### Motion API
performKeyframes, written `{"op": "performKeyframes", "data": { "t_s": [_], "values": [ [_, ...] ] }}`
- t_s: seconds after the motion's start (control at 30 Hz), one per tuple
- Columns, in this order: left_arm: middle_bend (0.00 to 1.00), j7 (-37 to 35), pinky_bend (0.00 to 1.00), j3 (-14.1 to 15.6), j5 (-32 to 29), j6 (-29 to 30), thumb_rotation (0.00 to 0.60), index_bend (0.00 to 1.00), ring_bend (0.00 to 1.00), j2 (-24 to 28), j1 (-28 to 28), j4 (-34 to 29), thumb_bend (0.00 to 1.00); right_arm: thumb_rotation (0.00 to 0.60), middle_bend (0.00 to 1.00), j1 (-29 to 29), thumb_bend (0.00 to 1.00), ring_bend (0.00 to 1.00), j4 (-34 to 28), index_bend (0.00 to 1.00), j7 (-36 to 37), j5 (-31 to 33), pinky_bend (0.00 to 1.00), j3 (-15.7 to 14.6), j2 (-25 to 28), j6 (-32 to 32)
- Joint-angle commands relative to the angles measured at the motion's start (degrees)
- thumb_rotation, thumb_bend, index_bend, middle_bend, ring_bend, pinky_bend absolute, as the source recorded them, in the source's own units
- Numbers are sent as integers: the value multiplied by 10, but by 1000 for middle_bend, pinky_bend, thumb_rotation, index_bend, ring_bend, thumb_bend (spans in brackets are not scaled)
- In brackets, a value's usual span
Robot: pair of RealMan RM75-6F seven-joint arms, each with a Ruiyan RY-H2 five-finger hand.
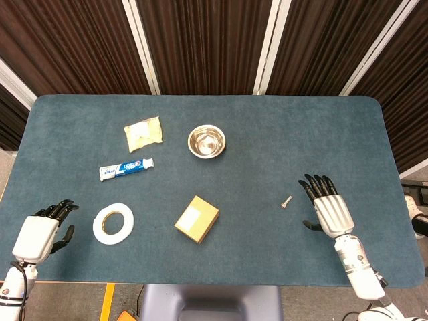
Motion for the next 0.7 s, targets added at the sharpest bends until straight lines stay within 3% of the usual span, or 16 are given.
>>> {"op": "performKeyframes", "data": {
  "t_s": [0.03,0.27,0.4,0.47,0.63,0.7],
  "values": [
    [252,1,538,0,0,1,600,307,374,0,0,-1,459,600,134,0,180,0,1,213,0,1,46,1,0,-1],
    [253,2,538,2,6,0,600,308,374,0,-1,-1,459,600,144,1,180,0,-1,214,-4,1,47,4,0,-1],
    [253,-1,537,1,0,-4,600,308,374,1,-1,0,459,600,258,5,180,29,-1,231,-7,-1,123,7,-2,-2],
    [252,-3,538,-1,-2,-1,600,308,374,1,0,-2,459,600,330,7,180,98,-1,243,-12,-3,192,7,-3,-2],
    [252,0,537,2,7,0,600,308,374,-1,-2,-2,460,600,713,16,204,547,-1,302,-32,5,557,10,-2,-18],
    [252,4,538,3,6,-5,600,308,374,-1,-3,-1,459,600,809,25,250,636,-8,332,-46,20,614,14,5,-38]
  ]
}}
